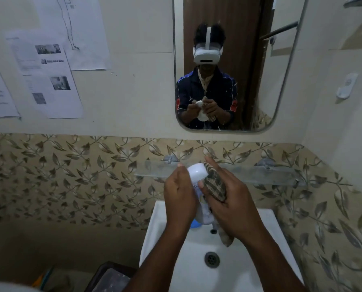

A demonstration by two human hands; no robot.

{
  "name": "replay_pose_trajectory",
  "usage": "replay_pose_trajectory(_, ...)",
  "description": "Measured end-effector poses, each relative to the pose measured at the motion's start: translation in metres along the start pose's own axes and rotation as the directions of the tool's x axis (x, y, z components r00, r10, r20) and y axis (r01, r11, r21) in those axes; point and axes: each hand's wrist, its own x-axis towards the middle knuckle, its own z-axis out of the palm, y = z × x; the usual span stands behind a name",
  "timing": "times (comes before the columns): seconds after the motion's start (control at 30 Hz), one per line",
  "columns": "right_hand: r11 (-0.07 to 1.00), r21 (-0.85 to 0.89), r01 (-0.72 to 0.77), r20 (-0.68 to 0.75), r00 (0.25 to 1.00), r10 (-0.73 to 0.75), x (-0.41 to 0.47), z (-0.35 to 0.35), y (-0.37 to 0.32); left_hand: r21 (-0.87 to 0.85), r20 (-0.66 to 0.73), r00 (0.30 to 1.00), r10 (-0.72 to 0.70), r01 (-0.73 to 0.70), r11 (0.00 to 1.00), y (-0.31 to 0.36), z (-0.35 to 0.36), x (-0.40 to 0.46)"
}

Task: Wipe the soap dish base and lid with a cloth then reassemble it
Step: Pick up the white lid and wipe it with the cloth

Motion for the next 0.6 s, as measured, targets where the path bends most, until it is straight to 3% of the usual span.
replay_pose_trajectory(0.07, 1.000, 0.012, 0.024, -0.014, 1.000, -0.024, 0.000, 0.001, -0.004, 0.069, 0.059, 0.990, 0.126, -0.130, 0.989, -0.005, 0.000, -0.007)
replay_pose_trajectory(0.13, 1.000, 0.010, 0.010, 0.019, 1.000, -0.011, 0.001, 0.000, -0.005, 0.024, -0.011, 0.993, 0.118, -0.117, 0.993, -0.007, 0.000, -0.012)
replay_pose_trajectory(0.2, 0.999, 0.026, -0.044, 0.088, 0.995, 0.042, -0.002, 0.000, 0.000, -0.180, -0.205, 0.972, -0.111, 0.074, 0.981, 0.001, 0.001, -0.011)
replay_pose_trajectory(0.27, 0.987, 0.103, -0.123, 0.151, 0.983, 0.107, -0.006, 0.002, 0.003, -0.426, -0.291, 0.855, -0.429, 0.286, 0.858, 0.008, 0.001, -0.003)
replay_pose_trajectory(0.33, 0.969, 0.188, -0.159, 0.179, 0.976, 0.125, -0.007, 0.001, 0.003, -0.487, -0.276, 0.828, -0.488, 0.317, 0.814, 0.003, -0.003, 0.004)
replay_pose_trajectory(0.37, 0.967, 0.206, -0.148, 0.178, 0.978, 0.112, -0.005, -0.004, 0.002, -0.420, -0.293, 0.870, -0.396, 0.255, 0.871, 0.001, -0.006, 0.004)
replay_pose_trajectory(0.4, 0.970, 0.203, -0.132, 0.177, 0.979, 0.097, -0.004, -0.010, 0.001, -0.244, -0.306, 0.933, -0.191, 0.117, 0.963, -0.004, -0.011, 0.004)
replay_pose_trajectory(0.43, 0.978, 0.172, -0.119, 0.190, 0.978, 0.085, -0.001, -0.019, 0.001, 0.010, -0.240, 0.965, 0.106, -0.107, 0.994, -0.009, -0.017, 0.004)
replay_pose_trajectory(0.47, 0.988, 0.114, -0.106, 0.226, 0.971, 0.078, 0.001, -0.027, 0.001, 0.215, -0.071, 0.930, 0.360, -0.338, 0.916, -0.014, -0.024, 0.007)
replay_pose_trajectory(0.5, 0.995, 0.048, -0.088, 0.277, 0.958, 0.071, 0.003, -0.033, 0.001, 0.336, 0.144, 0.858, 0.494, -0.512, 0.791, -0.016, -0.030, 0.013)
replay_pose_trajectory(0.57, 0.998, -0.041, -0.052, 0.372, 0.926, 0.063, 0.006, -0.038, 0.000, 0.409, 0.462, 0.723, 0.513, -0.688, 0.600, -0.011, -0.033, 0.023)
replay_pose_trajectory(0.6, 0.998, -0.048, -0.040, 0.388, 0.920, 0.055, 0.008, -0.038, -0.002, 0.422, 0.518, 0.689, 0.506, -0.721, 0.549, -0.007, -0.034, 0.025)
